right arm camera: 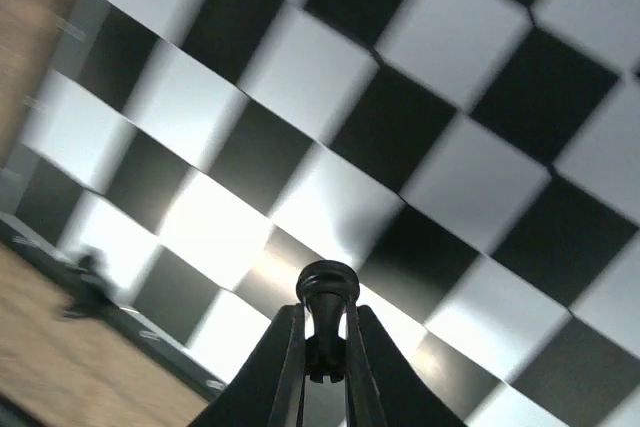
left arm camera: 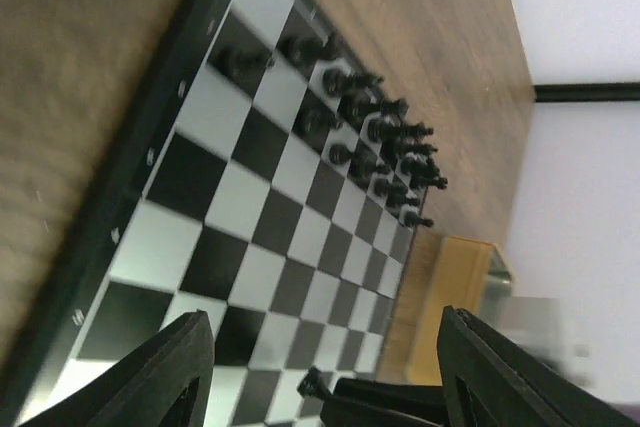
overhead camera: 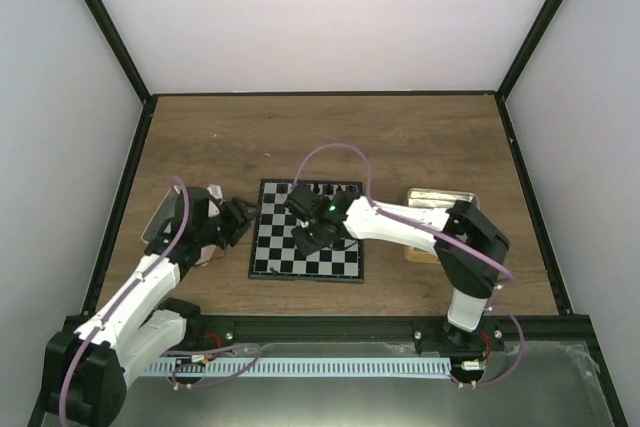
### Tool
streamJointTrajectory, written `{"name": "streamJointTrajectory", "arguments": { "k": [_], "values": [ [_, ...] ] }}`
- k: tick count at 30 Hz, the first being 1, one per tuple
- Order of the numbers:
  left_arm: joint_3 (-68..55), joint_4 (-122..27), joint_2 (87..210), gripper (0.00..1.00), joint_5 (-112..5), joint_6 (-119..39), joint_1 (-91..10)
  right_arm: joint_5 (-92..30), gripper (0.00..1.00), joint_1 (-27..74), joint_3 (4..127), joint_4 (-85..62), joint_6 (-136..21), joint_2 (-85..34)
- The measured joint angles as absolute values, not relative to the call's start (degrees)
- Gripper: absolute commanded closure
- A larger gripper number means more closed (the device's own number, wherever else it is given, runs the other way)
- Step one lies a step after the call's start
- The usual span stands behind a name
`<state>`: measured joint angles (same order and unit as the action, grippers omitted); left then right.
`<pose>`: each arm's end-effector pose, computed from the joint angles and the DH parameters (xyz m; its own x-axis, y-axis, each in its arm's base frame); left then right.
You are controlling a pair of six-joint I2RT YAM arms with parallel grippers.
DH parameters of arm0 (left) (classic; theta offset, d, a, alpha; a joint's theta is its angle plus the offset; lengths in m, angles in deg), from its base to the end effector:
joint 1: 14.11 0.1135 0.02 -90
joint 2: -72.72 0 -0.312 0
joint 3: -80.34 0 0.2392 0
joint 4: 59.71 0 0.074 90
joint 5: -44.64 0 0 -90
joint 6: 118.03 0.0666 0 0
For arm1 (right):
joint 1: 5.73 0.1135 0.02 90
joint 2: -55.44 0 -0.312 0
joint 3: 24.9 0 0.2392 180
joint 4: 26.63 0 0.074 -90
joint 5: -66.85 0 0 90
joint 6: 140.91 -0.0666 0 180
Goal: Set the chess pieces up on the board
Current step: Place the chess piece on the chessboard, then pick up the chess piece from the chessboard.
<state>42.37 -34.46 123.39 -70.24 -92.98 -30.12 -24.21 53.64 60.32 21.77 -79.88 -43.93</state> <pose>0.1476 -0.0715 0.2196 -0.7659 -0.6353 -0.0995 -0.2946 0.4841 -0.8239 0.1862 0.3169 0.2381 -0.8144 -0.4249 -0.3953 -0.5375 0.8091 0.2376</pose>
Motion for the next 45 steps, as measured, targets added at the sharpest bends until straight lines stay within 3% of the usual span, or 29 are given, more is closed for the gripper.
{"name": "streamJointTrajectory", "arguments": {
  "k": [4,11,13,21,27,34,41,45],
  "values": [
    [35.7,-28.4,125.6,0.37,-65.3,-81.9,-30.1,-21.6,0.98,53.6,63.3,32.3,-78.7,-49.2],
    [34.1,-23.7,132.2,0.37,-63.4,-72.3,-31.5,-20.3,0.67,53.6,71.7,36.6,-77.9,-55.0],
    [34.1,-22.9,132.7,0.36,-62.9,-71.2,-32.3,-20.0,0.62,53.6,71.8,37.0,-78.4,-55.3],
    [32.5,-22.5,135.9,0.40,-61.7,-68.6,-38.5,-18.9,0.60,51.8,66.6,32.9,-83.7,-48.3],
    [26.7,-22.4,143.3,0.43,-59.4,-67.6,-48.8,-17.3,0.61,44.4,52.6,24.9,-93.0,-32.3],
    [19.0,-22.1,154.9,0.41,-59.6,-65.3,-56.9,-16.1,0.60,38.4,39.9,19.9,-98.7,-23.0],
    [11.7,-17.9,164.1,0.56,-57.4,-63.2,-60.9,-15.5,0.59,38.2,36.5,16.8,-99.2,-20.4],
    [8.6,-14.3,166.8,0.58,-54.2,-62.3,-62.4,-15.0,0.58,38.2,34.8,15.4,-99.4,-19.5]
  ]
}}
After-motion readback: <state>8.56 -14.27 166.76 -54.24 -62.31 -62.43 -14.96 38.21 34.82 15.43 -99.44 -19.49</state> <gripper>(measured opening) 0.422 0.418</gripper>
